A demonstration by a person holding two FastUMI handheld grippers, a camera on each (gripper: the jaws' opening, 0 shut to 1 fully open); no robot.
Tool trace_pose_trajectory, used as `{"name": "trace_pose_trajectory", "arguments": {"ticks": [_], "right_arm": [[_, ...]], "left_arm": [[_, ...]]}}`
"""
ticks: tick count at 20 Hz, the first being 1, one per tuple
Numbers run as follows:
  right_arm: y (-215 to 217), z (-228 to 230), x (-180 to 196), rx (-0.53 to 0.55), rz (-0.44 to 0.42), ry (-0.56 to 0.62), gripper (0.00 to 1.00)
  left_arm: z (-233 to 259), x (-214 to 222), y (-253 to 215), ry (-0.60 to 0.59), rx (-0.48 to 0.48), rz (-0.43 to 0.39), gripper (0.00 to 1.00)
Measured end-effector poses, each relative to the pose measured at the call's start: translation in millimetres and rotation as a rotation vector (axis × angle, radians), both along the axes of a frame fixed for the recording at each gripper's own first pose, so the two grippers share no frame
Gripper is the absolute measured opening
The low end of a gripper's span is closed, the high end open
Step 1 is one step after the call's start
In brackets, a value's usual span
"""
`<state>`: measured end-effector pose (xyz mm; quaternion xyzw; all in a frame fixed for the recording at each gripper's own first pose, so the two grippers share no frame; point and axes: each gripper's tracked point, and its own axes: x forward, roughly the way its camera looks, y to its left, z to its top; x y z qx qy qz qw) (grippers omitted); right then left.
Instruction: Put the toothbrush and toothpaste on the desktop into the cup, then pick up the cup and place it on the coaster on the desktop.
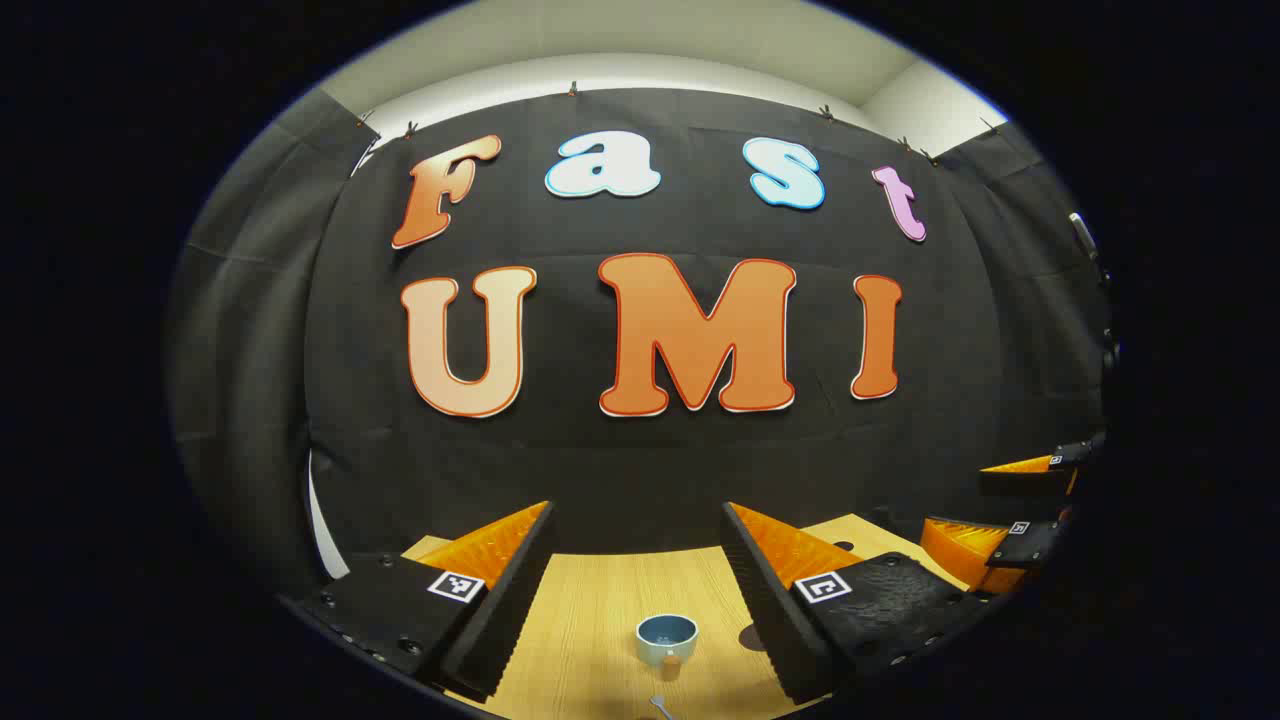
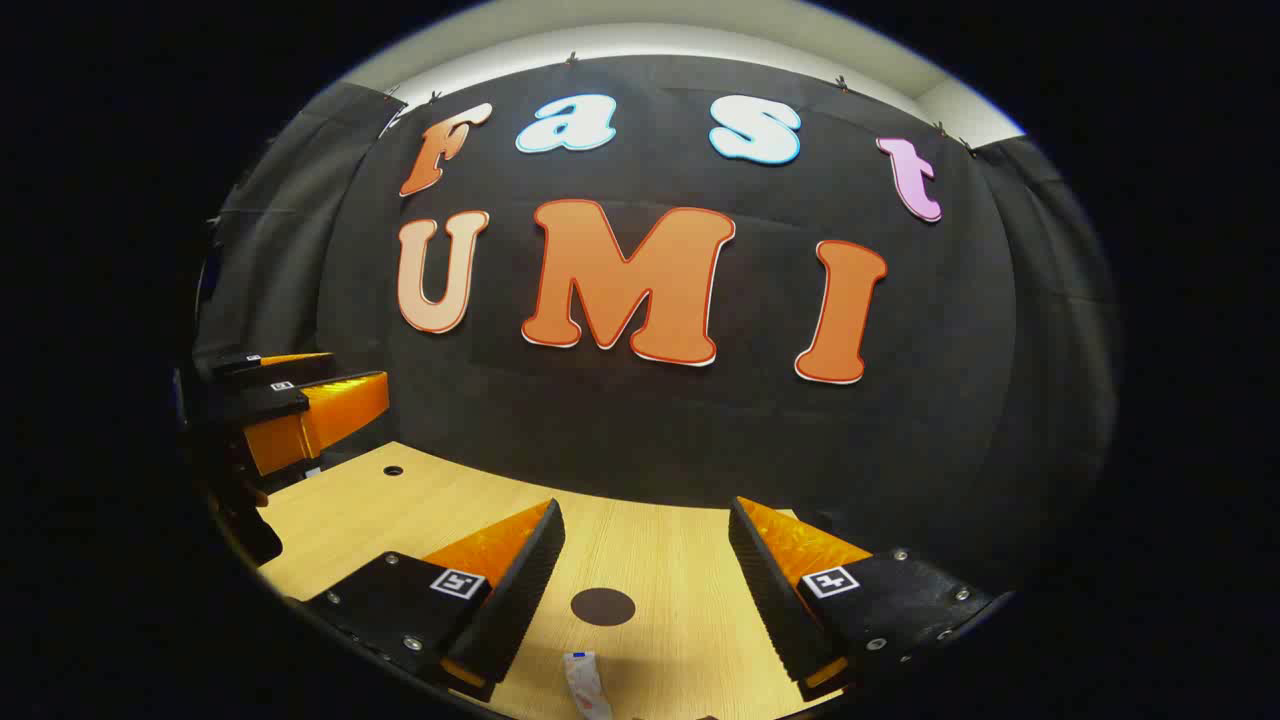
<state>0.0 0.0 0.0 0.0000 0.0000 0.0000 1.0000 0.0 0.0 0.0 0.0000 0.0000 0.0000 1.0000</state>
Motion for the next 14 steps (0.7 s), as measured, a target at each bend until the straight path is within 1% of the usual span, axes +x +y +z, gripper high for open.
{"name": "trace_pose_trajectory", "arguments": {"ticks": [4,14], "right_arm": [[-3.7,2.6,-0.2,-0.009,0.005,-0.011,0.99],[-10.8,0.2,-3.2,-0.007,0.027,-0.006,0.99]], "left_arm": [[1.5,0.4,-0.4,-0.008,0.016,0.014,0.96],[1.0,-1.2,-4.0,-0.003,0.029,0.014,0.96]]}}
